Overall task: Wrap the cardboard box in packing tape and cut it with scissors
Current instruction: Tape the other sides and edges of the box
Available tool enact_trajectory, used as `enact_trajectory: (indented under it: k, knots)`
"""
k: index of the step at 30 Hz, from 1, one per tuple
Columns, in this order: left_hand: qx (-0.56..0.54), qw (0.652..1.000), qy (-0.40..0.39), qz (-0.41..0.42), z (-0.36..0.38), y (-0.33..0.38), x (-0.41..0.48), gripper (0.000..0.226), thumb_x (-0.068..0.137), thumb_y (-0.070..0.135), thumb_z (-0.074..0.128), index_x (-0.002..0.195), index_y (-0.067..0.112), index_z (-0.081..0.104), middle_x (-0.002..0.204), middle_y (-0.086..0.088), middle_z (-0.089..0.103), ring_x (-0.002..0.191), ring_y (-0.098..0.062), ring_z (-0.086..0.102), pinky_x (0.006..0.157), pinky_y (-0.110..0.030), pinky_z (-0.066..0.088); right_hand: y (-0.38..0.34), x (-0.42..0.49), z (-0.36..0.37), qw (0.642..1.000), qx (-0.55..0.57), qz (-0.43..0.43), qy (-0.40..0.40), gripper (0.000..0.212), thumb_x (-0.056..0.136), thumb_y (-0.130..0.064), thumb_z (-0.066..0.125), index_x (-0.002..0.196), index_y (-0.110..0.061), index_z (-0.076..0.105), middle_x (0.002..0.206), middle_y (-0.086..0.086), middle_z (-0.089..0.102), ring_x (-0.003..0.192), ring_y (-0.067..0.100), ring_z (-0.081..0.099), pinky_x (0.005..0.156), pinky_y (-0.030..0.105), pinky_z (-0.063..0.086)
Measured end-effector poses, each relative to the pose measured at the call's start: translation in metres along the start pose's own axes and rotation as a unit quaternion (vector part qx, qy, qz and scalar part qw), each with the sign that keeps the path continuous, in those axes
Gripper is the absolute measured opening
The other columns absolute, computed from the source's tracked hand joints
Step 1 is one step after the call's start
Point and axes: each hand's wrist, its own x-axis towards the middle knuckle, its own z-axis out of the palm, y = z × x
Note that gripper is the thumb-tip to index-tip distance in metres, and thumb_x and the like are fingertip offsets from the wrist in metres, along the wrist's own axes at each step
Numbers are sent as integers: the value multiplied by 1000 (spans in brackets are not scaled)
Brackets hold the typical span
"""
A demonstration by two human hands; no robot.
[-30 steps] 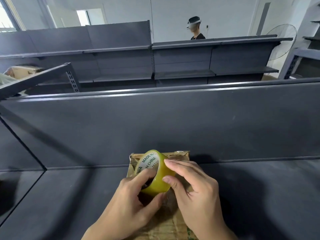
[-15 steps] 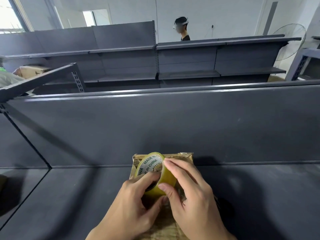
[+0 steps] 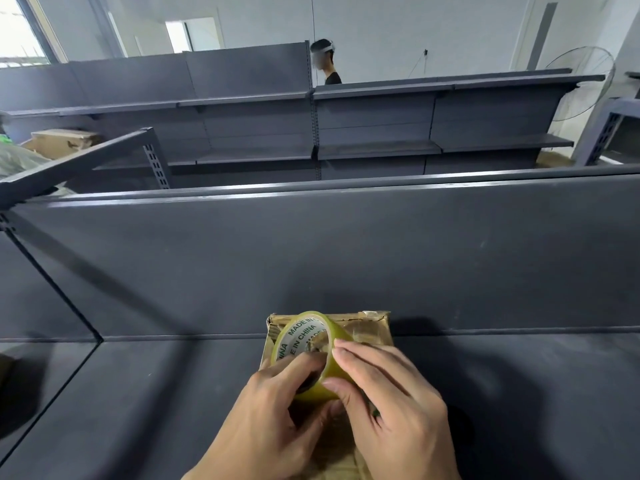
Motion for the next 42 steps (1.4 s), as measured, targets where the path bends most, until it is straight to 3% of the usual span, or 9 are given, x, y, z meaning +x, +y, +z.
enact_trajectory:
  k: [4, 9, 14, 20, 25, 31, 34, 38, 42]
  knots:
    - [-6, 1000, 3, 4, -1, 0, 2, 23, 90, 40, 70, 111, 39, 63, 95, 23, 64, 80, -8, 62, 66, -25, 54, -2, -2, -1, 1000, -7, -20, 2, 23, 84, -25, 83, 99, -8, 81, 107, -2, 76, 98, 15, 71, 80, 29, 59]
    - [43, 998, -31, 14, 1, -6, 0, 37, 81, 18, 68, 111, 39, 63, 93, 21, 62, 87, -8, 61, 72, -28, 50, -10, 5, -3, 993, 2, 47, -109, 63, 88, -60, 69, 129, -13, 68, 140, -7, 60, 130, 12, 57, 103, 22, 48]
    - [38, 998, -34, 40, -1, -5, 2, 32, 82, 15, 66, 108, 35, 65, 96, 21, 59, 92, -6, 60, 76, -32, 52, -6, 7, -6, 967, 58, 165, -185, 91, 76, -81, 65, 151, -35, 43, 146, -26, 49, 135, -7, 45, 100, 5, 40]
    - [32, 995, -28, 88, -2, -7, 3, 29, 85, 11, 68, 103, 34, 63, 93, 23, 53, 87, -3, 55, 77, -23, 46, -2, 10, -10, 940, 113, 208, -244, 104, 64, -90, 64, 152, -45, 33, 148, -32, 42, 139, -3, 42, 106, 24, 47]
    - [28, 993, -28, 113, -2, -8, 4, 31, 84, 7, 76, 104, 29, 68, 97, 20, 52, 90, -3, 55, 82, -21, 46, -3, 14, -11, 943, 109, 185, -255, 99, 65, -85, 68, 148, -44, 34, 143, -31, 42, 134, -4, 45, 100, 15, 44]
    - [-2, 998, 13, 68, 2, -10, 1, 9, 95, 25, 66, 96, 29, 58, 86, 21, 53, 74, 1, 50, 61, -14, 37, -1, 7, -4, 957, 14, 141, -255, 103, 69, -96, 48, 156, -47, 20, 156, -30, 30, 143, -2, 35, 105, 22, 42]
    - [10, 998, 31, 54, 3, -9, 3, 14, 98, 34, 59, 88, 29, 51, 79, 22, 45, 68, 4, 41, 60, -8, 30, -2, 6, -2, 975, -15, 85, -204, 91, 81, -86, 50, 155, -36, 36, 159, -23, 35, 147, 1, 32, 108, 29, 43]
    - [-32, 998, 41, 33, 1, -6, 4, 21, 98, 52, 60, 89, 35, 51, 79, 27, 48, 64, 2, 45, 58, -10, 33, -3, 5, -1, 994, -5, 24, -107, 64, 88, -59, 66, 133, -13, 66, 144, -7, 58, 136, 12, 53, 99, 36, 56]
    - [-47, 997, 57, 33, 1, -5, 2, 22, 93, 53, 68, 94, 32, 61, 78, 20, 56, 60, 0, 46, 54, -13, 36, -3, 3, -2, 997, 10, 12, -74, 50, 89, -47, 71, 122, -10, 73, 135, -2, 65, 129, 13, 60, 93, 38, 59]
